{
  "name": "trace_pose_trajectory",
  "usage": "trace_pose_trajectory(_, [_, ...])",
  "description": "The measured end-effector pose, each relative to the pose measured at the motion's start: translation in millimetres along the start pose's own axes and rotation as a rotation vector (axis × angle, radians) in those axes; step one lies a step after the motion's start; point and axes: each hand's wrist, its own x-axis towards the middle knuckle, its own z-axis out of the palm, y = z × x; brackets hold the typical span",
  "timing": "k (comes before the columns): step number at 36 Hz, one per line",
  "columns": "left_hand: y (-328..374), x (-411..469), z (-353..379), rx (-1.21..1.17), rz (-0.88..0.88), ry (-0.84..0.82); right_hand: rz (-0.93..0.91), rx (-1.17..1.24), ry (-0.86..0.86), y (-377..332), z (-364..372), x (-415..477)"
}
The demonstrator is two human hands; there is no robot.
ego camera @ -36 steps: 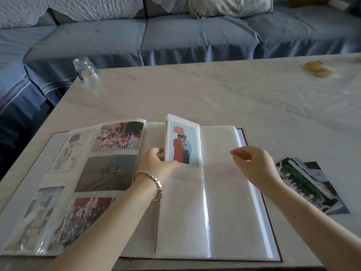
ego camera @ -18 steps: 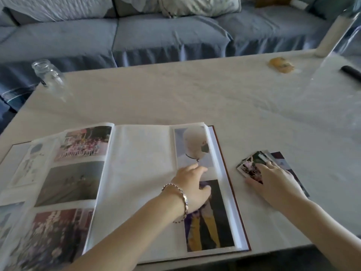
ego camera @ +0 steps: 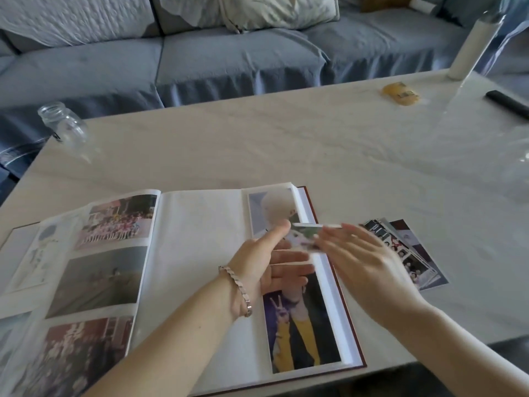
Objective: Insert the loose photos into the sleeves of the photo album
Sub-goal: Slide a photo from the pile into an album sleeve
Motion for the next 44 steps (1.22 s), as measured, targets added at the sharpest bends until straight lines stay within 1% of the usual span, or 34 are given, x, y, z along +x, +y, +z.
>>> trace_pose_trajectory(2, [-0.1,-1.0,-0.9,-0.003,0.059,0.055,-0.114,0.024,-0.055,-3.6,7.0,-0.1])
trace_pose_trajectory(3, [0.5,-0.6,-2.4,-0.009,0.081,0.088,-0.131,0.034,-0.092,-3.9,11.4,-0.5])
trace_pose_trajectory(4, [0.1,0.7,-4.9,0.003,0.105,0.124,-0.109,0.055,-0.129,-4.0,15.1,-1.1])
trace_pose_trajectory(5, [-0.9,2.1,-7.8,0.036,0.129,0.167,-0.045,0.082,-0.147,-3.9,18.4,-2.0])
trace_pose_trajectory(7, [-3.2,6.4,-18.0,0.186,0.206,0.272,0.15,0.17,-0.176,-6.0,20.2,-0.4])
trace_pose_trajectory(9, [-3.3,6.5,-27.8,0.32,0.287,0.351,0.433,0.287,-0.161,-9.6,17.2,5.2])
trace_pose_trajectory(11, [-2.7,6.1,-36.7,0.402,0.354,0.372,0.74,0.455,-0.211,-13.7,14.6,12.7])
trace_pose_trajectory(12, [-2.2,5.5,-39.9,0.444,0.379,0.362,0.848,0.581,-0.231,-14.7,15.0,16.6])
trace_pose_trajectory(14, [-1.6,4.7,-45.0,0.528,0.418,0.339,0.982,0.803,-0.252,-14.0,18.1,22.8])
trace_pose_trajectory(16, [-2.7,6.3,-50.8,0.619,0.458,0.363,1.076,0.943,-0.272,-12.5,19.3,29.0])
trace_pose_trajectory(17, [-2.7,6.1,-53.7,0.671,0.482,0.392,1.095,0.976,-0.267,-10.3,20.2,31.1])
trace_pose_trajectory(19, [-3.7,7.3,-62.0,0.817,0.522,0.476,1.1,0.999,-0.197,-6.7,21.3,36.9])
trace_pose_trajectory(21, [-7.1,11.3,-71.6,1.096,0.512,0.575,1.108,0.973,-0.088,-2.9,23.4,45.9])
trace_pose_trajectory(23, [-13.5,16.8,-81.8,1.401,0.397,0.634,1.103,0.881,0.008,2.4,27.6,55.0])
trace_pose_trajectory(25, [-22.2,21.5,-89.2,1.541,0.274,0.652,1.084,0.799,0.087,6.4,29.6,65.3])
trace_pose_trajectory(27, [-29.4,24.2,-92.3,1.577,0.233,0.658,1.034,0.692,0.129,8.1,32.0,72.6])
trace_pose_trajectory(30, [-33.0,26.8,-92.9,1.59,0.225,0.663,0.922,0.535,0.151,7.4,36.7,79.9])
trace_pose_trajectory(34, [-37.5,29.9,-95.2,1.599,0.261,0.689,0.846,0.448,0.104,1.7,47.5,85.7])
trace_pose_trajectory(39, [-40.7,31.6,-95.5,1.594,0.301,0.695,0.828,0.429,-0.052,-9.8,58.4,86.3])
trace_pose_trajectory(41, [-40.6,31.7,-95.4,1.592,0.318,0.699,0.855,0.496,-0.116,-11.6,59.9,86.6])
trace_pose_trajectory(44, [-44.5,33.6,-97.3,1.566,0.356,0.702,0.952,0.63,-0.209,-5.6,62.0,88.1])
